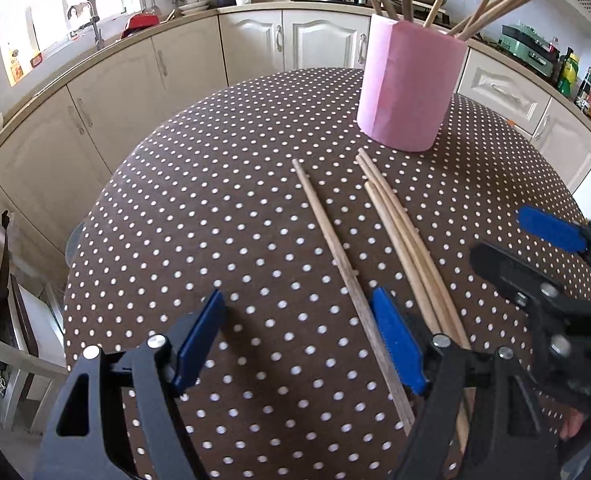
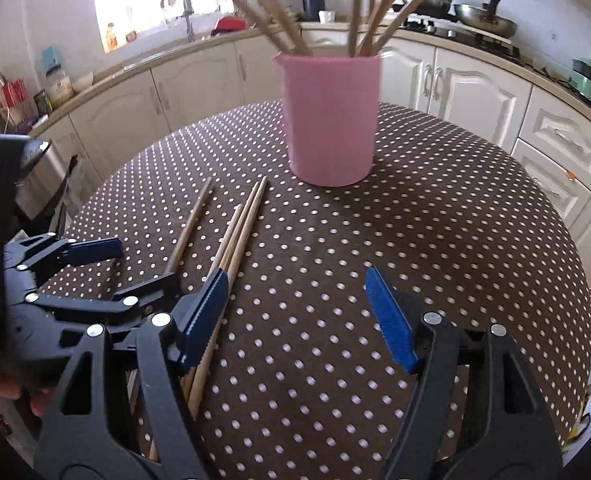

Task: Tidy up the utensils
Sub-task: 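Move both open tools back down to the remaining chopsticks, then close the left tool on a chopstick while the right tool grasps another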

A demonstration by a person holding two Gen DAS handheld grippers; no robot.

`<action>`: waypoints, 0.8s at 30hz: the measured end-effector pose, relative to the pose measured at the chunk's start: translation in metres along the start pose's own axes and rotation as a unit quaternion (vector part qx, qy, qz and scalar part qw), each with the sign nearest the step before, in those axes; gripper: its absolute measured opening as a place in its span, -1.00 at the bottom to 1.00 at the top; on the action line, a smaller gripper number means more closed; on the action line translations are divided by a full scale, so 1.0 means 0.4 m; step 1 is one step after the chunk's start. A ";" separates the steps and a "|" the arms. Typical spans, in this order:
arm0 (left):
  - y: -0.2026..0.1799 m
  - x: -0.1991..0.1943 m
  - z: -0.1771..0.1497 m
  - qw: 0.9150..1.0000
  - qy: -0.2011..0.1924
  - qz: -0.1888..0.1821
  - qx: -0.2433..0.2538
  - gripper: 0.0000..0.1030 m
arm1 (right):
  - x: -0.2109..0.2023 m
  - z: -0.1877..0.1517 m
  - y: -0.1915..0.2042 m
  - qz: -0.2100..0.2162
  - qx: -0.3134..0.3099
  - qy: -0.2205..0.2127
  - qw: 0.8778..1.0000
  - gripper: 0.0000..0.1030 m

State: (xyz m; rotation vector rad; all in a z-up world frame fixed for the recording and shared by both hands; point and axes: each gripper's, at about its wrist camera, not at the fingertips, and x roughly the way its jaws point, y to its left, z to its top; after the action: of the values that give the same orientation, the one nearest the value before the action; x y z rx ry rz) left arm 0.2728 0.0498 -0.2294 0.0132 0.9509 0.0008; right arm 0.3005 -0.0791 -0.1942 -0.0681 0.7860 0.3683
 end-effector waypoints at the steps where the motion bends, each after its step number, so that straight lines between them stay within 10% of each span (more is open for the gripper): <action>1: 0.006 0.000 -0.003 1.000 0.000 0.004 -0.001 0.46 | 0.010 0.003 0.003 -0.002 0.000 0.006 1.000 0.37; 24: 0.058 0.014 0.025 1.000 -0.006 -0.008 -0.014 0.46 | 0.108 0.063 0.047 0.009 -0.031 0.085 0.996 0.06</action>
State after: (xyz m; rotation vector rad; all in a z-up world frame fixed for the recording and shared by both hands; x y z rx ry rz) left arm 0.2843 0.0728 -0.2282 -0.0206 0.9392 -0.0014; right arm 0.3390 -0.0436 -0.2051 -0.1533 0.9434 0.4072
